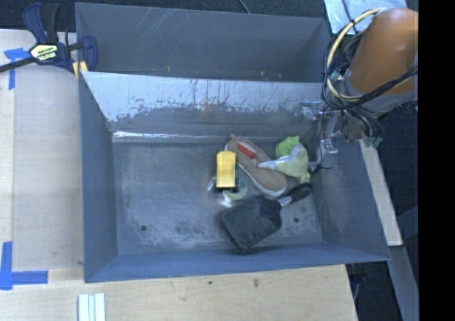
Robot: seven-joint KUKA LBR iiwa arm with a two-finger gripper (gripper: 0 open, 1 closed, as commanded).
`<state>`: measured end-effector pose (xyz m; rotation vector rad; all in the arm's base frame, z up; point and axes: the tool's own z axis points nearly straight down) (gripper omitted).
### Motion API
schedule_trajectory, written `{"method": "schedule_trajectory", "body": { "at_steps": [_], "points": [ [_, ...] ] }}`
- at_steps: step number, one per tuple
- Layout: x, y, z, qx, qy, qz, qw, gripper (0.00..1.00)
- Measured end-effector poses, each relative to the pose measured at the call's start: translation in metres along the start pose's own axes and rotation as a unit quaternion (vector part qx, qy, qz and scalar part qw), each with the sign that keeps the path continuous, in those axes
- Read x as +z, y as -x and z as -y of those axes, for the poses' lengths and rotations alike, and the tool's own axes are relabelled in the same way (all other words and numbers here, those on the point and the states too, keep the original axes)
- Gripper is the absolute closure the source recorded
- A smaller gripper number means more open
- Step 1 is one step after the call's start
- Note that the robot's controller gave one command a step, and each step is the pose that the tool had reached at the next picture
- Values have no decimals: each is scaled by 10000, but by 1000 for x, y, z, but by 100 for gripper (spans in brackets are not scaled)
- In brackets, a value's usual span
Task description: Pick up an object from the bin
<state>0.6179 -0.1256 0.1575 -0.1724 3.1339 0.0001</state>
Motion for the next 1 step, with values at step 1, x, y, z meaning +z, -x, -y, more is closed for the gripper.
{"method": "schedule_trajectory", "body": {
  "at_steps": [1],
  "points": [
    [-4,9,10,862,-12,51,9963,0]
  ]
}}
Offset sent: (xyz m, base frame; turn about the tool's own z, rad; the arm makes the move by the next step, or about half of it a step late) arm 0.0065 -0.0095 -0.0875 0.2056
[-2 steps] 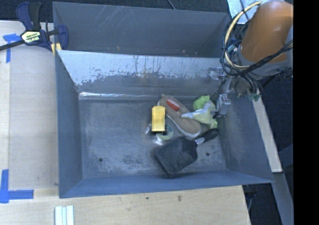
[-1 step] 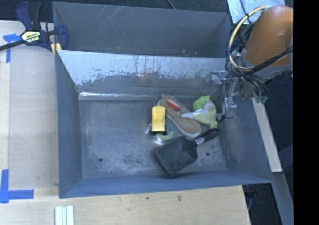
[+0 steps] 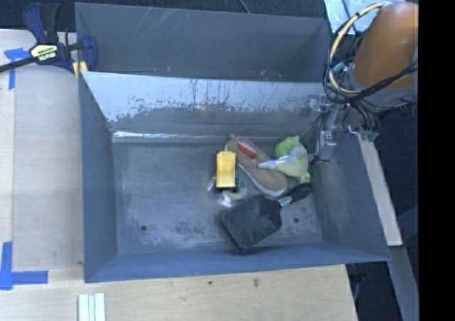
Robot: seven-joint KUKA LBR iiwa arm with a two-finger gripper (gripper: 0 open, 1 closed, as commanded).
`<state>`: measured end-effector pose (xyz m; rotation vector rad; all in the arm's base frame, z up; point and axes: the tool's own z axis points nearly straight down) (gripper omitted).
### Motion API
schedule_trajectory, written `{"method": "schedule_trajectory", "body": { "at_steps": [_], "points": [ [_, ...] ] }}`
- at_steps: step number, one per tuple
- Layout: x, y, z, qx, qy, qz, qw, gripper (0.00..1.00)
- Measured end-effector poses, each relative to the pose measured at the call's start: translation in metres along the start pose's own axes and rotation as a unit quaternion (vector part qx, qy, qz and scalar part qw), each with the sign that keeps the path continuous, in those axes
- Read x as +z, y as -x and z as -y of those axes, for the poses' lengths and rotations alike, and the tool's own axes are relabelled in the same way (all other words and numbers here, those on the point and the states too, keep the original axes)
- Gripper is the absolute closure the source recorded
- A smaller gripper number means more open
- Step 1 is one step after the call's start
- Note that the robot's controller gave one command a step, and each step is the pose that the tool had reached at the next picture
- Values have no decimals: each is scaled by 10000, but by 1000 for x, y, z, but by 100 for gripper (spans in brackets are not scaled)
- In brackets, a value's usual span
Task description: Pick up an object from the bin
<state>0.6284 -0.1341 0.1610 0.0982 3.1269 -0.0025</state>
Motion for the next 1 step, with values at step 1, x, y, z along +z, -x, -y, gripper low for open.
{"method": "schedule_trajectory", "body": {
  "at_steps": [1],
  "points": [
    [74,-2,1,120,2,-19,9999,0]
  ]
}}
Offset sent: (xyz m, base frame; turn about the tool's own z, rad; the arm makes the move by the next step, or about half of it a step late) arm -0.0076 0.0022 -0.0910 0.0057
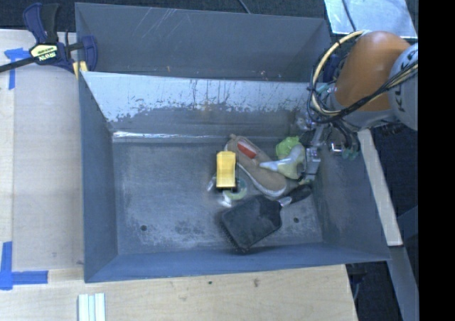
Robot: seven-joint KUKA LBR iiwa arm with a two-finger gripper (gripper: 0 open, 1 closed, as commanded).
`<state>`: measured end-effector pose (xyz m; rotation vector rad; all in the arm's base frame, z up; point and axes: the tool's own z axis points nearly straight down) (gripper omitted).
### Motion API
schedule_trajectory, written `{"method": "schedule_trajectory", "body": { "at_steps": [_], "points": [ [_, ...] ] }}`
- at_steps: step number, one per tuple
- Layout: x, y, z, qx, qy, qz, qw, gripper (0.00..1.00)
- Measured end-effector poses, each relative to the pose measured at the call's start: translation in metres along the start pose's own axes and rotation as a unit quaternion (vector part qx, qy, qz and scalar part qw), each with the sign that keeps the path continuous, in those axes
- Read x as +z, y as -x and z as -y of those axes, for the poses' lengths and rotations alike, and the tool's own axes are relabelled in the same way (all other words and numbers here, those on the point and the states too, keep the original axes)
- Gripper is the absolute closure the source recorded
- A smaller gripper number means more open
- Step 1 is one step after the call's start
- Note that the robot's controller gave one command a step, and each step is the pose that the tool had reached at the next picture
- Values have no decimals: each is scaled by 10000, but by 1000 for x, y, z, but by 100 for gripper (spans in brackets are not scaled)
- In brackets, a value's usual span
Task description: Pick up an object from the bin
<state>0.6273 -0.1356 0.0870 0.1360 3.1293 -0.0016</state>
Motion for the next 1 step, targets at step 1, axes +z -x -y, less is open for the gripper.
{"method": "schedule_trajectory", "body": {
  "at_steps": [1],
  "points": [
    [14,3,0,-38,-19,130,9999,100]
  ]
}}
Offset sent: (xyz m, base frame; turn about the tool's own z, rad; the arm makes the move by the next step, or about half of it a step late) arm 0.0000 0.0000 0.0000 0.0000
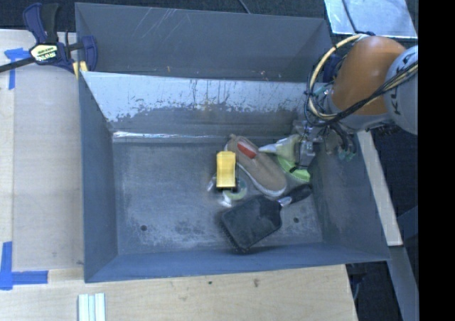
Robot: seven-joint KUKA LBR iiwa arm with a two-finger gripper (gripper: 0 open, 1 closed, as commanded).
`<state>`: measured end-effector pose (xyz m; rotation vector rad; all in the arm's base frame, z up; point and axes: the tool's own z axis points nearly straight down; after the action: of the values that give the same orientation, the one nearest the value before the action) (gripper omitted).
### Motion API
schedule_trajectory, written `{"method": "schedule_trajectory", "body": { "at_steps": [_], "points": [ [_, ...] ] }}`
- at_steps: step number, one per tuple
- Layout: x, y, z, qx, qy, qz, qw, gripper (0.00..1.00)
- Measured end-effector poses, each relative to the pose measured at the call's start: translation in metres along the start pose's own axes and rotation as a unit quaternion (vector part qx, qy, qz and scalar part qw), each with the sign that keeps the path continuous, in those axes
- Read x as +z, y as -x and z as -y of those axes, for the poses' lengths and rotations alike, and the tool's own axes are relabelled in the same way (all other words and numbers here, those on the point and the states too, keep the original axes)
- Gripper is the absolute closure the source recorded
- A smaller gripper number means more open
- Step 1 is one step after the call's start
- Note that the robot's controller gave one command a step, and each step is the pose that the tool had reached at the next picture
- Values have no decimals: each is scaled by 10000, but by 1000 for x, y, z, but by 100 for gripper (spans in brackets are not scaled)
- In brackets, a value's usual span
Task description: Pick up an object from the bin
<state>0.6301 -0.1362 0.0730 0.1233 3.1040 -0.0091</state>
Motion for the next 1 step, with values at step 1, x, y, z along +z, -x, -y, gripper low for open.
{"method": "schedule_trajectory", "body": {
  "at_steps": [1],
  "points": [
    [-6,-3,-1,-35,0,-1,10000,100]
  ]
}}
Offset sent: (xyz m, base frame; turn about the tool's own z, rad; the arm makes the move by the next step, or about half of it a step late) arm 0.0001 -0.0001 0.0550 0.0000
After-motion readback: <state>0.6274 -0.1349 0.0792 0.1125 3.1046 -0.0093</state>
